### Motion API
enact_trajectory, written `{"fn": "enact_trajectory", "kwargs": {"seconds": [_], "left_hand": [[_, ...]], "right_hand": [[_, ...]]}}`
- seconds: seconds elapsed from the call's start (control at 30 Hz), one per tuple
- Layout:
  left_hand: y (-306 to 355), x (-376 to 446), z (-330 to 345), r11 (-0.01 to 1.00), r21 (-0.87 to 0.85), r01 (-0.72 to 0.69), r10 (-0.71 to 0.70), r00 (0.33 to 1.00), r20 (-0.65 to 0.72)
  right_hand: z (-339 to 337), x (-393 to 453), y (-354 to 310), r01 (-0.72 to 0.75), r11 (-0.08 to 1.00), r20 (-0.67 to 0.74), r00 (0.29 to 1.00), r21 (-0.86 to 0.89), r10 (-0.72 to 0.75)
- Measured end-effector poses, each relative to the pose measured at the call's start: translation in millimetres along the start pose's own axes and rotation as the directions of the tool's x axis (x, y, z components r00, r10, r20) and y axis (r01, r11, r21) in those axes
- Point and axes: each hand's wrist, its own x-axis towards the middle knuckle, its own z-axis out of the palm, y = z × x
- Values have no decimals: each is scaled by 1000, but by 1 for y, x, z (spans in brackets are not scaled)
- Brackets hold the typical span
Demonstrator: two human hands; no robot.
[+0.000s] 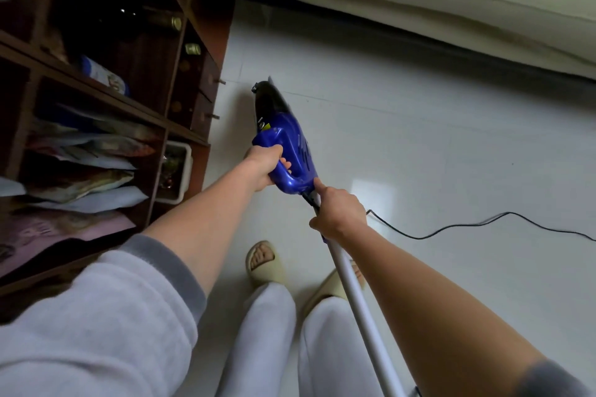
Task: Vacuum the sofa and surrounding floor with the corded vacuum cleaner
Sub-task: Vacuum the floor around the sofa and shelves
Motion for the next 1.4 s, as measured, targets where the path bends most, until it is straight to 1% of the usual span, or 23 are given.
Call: {"fn": "enact_trajectory", "kwargs": {"seconds": [0.23, 0.43, 0.57, 0.8, 1.2, 1.4], "left_hand": [[-2, 3, -28, 1000, -30, 5, -5, 1000, -24], [-14, 5, -42, 996, -89, 23, -31, 995, -91], [-18, 7, -44, 990, -142, 28, -43, 994, -104], [-13, 1, -33, 985, -174, 11, -25, 997, -79], [-17, -10, 4, 994, -113, 13, -19, 999, -50], [-20, -14, 22, 998, -54, 12, -12, 1000, -15]], "right_hand": [[5, -3, -27, 13, 1000, 24, 1000, -26, -13], [1, -7, -35, 65, 993, 54, 997, -101, -59], [0, -8, -36, 101, 985, 35, 995, -142, -97], [-6, -10, -25, 102, 980, -18, 994, -171, -106], [-8, -20, 10, 54, 989, -43, 997, -138, -60], [-5, -28, 26, 8, 997, -58, 998, -73, -12]]}}
